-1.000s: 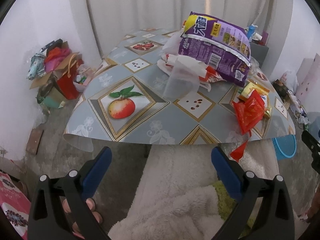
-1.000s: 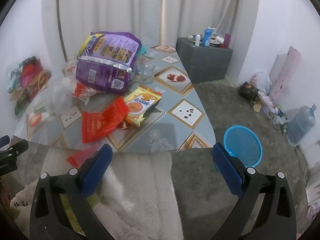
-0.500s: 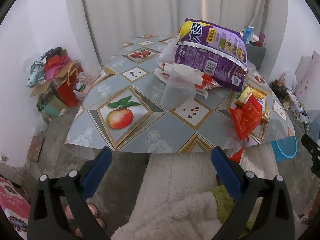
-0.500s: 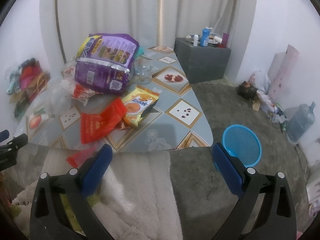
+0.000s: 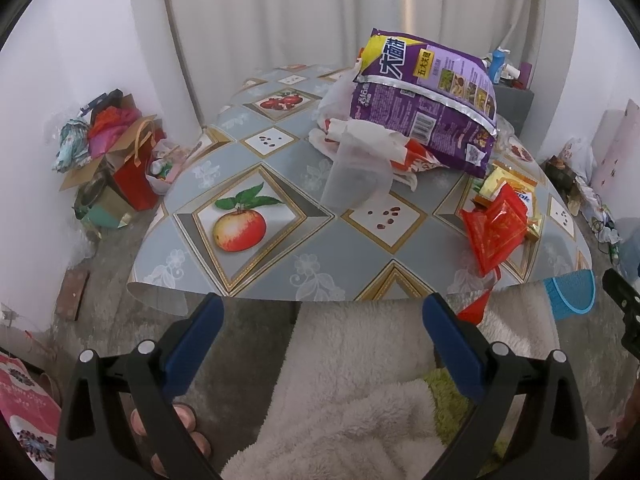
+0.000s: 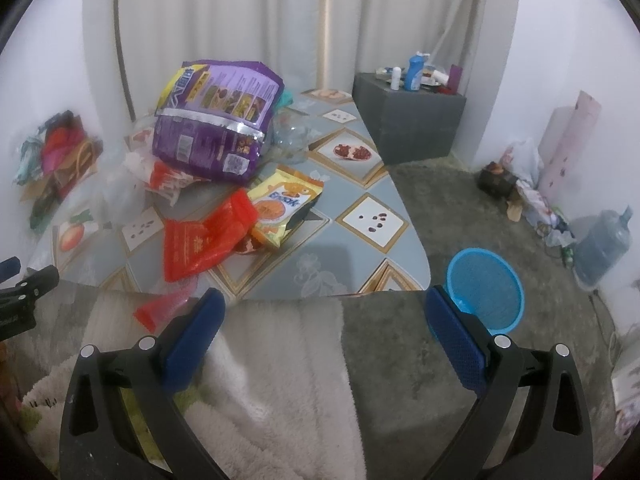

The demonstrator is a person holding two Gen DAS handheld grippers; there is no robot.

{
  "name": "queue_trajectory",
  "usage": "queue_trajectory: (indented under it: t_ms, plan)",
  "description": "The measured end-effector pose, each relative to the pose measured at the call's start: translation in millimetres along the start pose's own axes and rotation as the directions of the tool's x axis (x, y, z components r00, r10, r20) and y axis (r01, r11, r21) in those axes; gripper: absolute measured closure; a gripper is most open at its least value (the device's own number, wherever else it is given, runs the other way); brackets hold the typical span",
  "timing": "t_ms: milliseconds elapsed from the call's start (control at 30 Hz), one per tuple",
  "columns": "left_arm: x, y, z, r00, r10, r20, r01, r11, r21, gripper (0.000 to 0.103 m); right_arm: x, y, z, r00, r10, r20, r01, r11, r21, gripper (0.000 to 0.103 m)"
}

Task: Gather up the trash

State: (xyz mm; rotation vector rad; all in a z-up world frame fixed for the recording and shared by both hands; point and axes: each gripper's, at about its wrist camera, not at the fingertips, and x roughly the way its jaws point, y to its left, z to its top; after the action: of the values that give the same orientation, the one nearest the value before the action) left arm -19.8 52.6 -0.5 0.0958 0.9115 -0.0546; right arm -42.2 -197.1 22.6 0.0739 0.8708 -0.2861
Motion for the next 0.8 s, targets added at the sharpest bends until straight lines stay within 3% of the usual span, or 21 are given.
queue_trajectory:
  t_ms: [800]
  plan:
    - [11,0,0,0.999,0.004,-0.051,-0.004,1.000,0.000,0.006,5,2,0,1.000,0.006,-0.010,-0.006,1.000,-0.001,0.008]
